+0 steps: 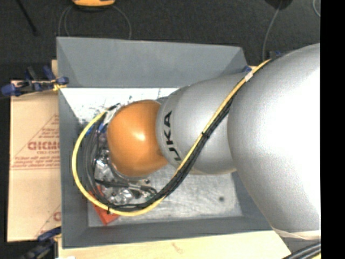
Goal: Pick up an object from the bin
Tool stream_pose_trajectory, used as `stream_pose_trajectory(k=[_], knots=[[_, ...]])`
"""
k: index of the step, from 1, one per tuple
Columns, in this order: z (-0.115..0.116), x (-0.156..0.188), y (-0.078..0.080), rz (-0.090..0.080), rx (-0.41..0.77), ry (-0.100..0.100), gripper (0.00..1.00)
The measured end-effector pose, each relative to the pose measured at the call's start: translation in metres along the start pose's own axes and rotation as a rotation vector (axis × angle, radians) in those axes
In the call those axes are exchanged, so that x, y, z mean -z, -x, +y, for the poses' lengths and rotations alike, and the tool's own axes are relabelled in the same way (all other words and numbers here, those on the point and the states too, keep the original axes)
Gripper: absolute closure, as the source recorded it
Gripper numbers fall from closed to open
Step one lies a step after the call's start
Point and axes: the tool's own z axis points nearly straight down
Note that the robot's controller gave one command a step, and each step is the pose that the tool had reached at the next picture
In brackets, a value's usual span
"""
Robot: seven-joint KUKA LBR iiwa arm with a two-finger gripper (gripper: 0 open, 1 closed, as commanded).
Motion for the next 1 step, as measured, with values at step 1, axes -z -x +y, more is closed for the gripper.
stream_pose_trajectory(k=[1], knots=[[-0.0057,-0.0250,0.0023,-0.003,0.045,0.000,1.00]])
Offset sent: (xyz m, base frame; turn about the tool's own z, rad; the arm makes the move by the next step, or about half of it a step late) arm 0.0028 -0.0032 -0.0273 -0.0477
